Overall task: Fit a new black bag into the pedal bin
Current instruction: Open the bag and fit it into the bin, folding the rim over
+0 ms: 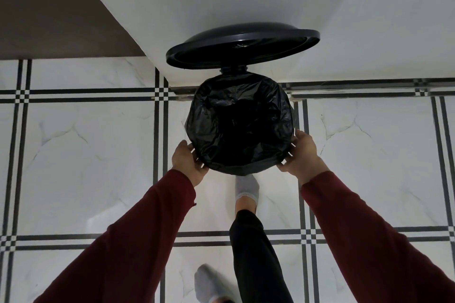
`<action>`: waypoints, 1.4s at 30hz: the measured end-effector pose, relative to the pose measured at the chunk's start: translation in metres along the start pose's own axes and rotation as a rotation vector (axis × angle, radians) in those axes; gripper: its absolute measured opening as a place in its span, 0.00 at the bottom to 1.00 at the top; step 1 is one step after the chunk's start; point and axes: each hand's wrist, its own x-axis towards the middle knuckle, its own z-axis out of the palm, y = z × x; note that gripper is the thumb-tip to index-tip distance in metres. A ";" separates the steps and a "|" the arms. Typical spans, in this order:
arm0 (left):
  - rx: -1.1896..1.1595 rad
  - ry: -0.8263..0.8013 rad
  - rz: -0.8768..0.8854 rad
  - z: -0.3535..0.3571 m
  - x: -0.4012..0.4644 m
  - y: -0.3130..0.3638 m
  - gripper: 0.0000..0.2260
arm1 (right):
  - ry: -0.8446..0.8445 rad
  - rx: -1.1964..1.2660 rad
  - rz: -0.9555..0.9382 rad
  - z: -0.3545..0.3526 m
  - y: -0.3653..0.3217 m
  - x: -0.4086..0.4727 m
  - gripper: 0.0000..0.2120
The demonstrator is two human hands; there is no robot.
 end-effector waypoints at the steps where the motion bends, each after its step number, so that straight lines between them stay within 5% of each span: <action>1: 0.048 0.040 0.024 -0.001 0.000 0.003 0.20 | 0.104 -0.111 -0.067 0.000 0.001 0.002 0.14; 4: 0.260 0.320 0.269 0.003 0.001 0.006 0.23 | 0.413 -0.410 -0.648 0.001 0.011 0.004 0.13; 6: 0.283 0.352 0.532 0.013 -0.007 0.008 0.11 | 0.359 -0.639 -1.100 0.009 0.016 -0.004 0.15; 8: 0.304 0.312 0.687 0.025 -0.014 0.012 0.05 | 0.325 -0.783 -1.271 0.021 0.005 0.003 0.16; 12: 0.596 0.338 0.796 0.049 -0.013 0.038 0.15 | 0.284 -0.877 -1.010 0.046 -0.046 0.024 0.23; 17: 0.939 0.164 0.555 0.056 0.034 0.070 0.29 | 0.081 -0.953 -0.676 0.063 -0.081 0.030 0.17; 22: 0.931 -0.015 0.481 0.048 0.058 0.082 0.19 | -0.108 -0.725 -0.404 0.065 -0.092 0.046 0.14; 26: 0.833 -0.082 0.412 0.050 0.036 0.086 0.17 | -0.066 -0.717 -0.342 0.067 -0.097 0.063 0.17; 28: 0.788 -0.038 0.385 0.047 0.035 0.081 0.19 | 0.012 -0.938 -0.489 0.068 -0.091 0.062 0.16; 30: 0.805 0.133 0.496 0.045 0.030 0.072 0.24 | 0.310 -1.144 -0.905 0.063 -0.074 0.052 0.16; 31: 0.810 0.243 0.617 0.044 0.023 0.064 0.23 | 0.380 -1.060 -1.148 0.058 -0.057 0.043 0.15; 33: 0.789 0.347 0.815 0.045 0.007 0.047 0.19 | 0.185 -1.036 -1.445 0.058 -0.019 0.023 0.13; 35: 0.789 0.333 0.868 0.048 -0.004 0.030 0.18 | -0.147 -1.359 -1.285 0.069 0.012 0.019 0.16; 38: 0.833 0.324 0.767 0.053 0.001 0.015 0.20 | -0.287 -1.989 -0.789 0.094 0.024 0.041 0.21; 42: 0.818 0.282 0.739 0.056 0.016 0.009 0.22 | -0.341 -2.080 -0.475 0.113 0.018 0.083 0.24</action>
